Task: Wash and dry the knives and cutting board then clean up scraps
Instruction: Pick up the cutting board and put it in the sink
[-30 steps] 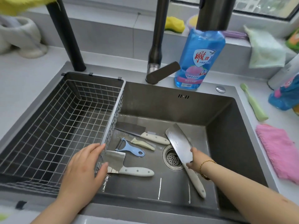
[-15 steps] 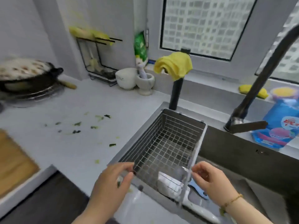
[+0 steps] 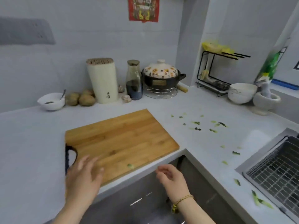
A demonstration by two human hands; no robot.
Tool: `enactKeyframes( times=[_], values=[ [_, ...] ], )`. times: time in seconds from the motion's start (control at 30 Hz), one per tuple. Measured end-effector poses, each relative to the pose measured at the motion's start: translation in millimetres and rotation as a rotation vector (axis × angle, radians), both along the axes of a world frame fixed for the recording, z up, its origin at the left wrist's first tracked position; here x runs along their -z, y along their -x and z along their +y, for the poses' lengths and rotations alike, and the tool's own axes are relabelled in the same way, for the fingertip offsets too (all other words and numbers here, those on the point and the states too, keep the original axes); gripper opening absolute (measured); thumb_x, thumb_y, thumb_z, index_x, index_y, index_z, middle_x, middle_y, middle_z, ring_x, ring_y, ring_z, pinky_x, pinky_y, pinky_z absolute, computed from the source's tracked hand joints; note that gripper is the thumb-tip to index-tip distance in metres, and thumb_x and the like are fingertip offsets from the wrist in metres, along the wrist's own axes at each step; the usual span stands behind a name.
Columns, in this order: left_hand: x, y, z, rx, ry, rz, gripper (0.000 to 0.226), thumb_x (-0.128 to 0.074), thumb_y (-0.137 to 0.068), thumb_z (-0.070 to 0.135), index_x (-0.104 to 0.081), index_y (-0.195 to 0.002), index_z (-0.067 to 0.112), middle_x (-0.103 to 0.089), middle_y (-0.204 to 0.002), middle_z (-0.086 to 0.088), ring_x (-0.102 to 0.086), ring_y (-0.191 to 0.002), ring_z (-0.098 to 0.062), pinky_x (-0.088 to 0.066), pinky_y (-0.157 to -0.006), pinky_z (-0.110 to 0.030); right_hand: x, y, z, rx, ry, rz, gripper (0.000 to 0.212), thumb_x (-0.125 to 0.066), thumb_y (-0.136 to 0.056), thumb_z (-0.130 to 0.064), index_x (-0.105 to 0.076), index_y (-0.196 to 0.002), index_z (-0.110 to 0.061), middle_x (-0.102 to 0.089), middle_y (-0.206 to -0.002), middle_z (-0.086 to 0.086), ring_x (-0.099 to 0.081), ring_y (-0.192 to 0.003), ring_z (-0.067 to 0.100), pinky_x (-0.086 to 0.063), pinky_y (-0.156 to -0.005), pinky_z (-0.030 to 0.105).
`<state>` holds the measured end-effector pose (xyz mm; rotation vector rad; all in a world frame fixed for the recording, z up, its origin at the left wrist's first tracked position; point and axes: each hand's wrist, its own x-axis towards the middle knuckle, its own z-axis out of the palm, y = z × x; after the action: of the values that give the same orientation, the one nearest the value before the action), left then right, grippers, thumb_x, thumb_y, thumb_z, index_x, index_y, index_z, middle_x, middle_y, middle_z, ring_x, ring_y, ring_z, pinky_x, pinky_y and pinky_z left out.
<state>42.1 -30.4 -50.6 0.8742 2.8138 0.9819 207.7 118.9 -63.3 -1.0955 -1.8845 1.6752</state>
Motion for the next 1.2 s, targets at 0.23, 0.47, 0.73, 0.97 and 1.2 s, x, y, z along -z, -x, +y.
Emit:
enactKeyframes(
  times=[0.23, 0.47, 0.73, 0.97, 1.2],
  values=[
    [21.6, 92.4, -64.3, 0.055, 0.353, 0.135, 0.042, -0.029, -0.099, 0.023, -0.033, -0.14, 0.026, -0.02, -0.153, 0.006, -0.014, -0.142, -0.012, -0.006, -0.114, -0.033, 25.8, 71.5, -56.2, 0.042, 0.1, -0.028, 0.019, -0.054, -0.09, -0.009, -0.053, -0.08, -0.025, -0.059, -0.085, -0.003, -0.055, -0.081, 0.008, -0.045, -0.067, 0.011],
    [24.9, 128.6, -65.4, 0.267, 0.538, 0.263, 0.05, -0.03, -0.097, 0.016, -0.021, -0.145, 0.027, -0.009, -0.155, 0.002, -0.007, -0.143, -0.017, 0.001, -0.115, -0.035, 36.8, 92.6, -75.4, 0.122, 0.257, -0.159, 0.026, -0.052, -0.091, -0.014, -0.05, -0.065, -0.011, -0.052, -0.06, 0.002, -0.047, -0.055, 0.012, -0.042, -0.053, 0.019],
    [12.4, 180.7, -57.3, 0.754, 0.637, 0.656, 0.038, -0.094, -0.021, 0.028, -0.067, -0.048, 0.032, -0.071, -0.082, -0.002, -0.062, -0.101, -0.028, 0.008, -0.113, -0.033, 32.5, 97.1, -83.9, 0.157, 0.208, -0.17, 0.034, -0.048, -0.094, -0.02, -0.052, -0.061, -0.01, -0.051, -0.055, -0.002, -0.041, -0.046, 0.01, -0.036, -0.041, 0.01],
    [13.8, 151.5, -58.3, 0.924, 0.523, 0.591, 0.031, -0.042, -0.068, 0.046, -0.065, -0.05, 0.036, -0.068, -0.089, 0.006, -0.043, -0.112, -0.019, -0.003, -0.112, -0.032, 34.8, 80.4, -81.8, 0.171, 0.369, 0.024, 0.035, -0.033, -0.098, -0.031, -0.06, -0.085, -0.013, -0.062, -0.082, 0.0, -0.053, -0.063, 0.012, -0.047, -0.056, 0.019],
    [23.6, 64.6, -35.3, 0.921, 0.429, 0.412, 0.039, -0.089, -0.028, 0.049, -0.059, -0.049, 0.036, -0.072, -0.089, 0.011, -0.071, -0.083, -0.012, -0.054, -0.063, -0.022, 31.4, 27.3, -69.7, 0.352, 0.913, 0.5, 0.061, -0.019, -0.097, -0.047, -0.037, -0.134, -0.002, -0.062, -0.104, 0.016, -0.062, -0.093, 0.026, -0.056, -0.072, 0.033]
  ],
)
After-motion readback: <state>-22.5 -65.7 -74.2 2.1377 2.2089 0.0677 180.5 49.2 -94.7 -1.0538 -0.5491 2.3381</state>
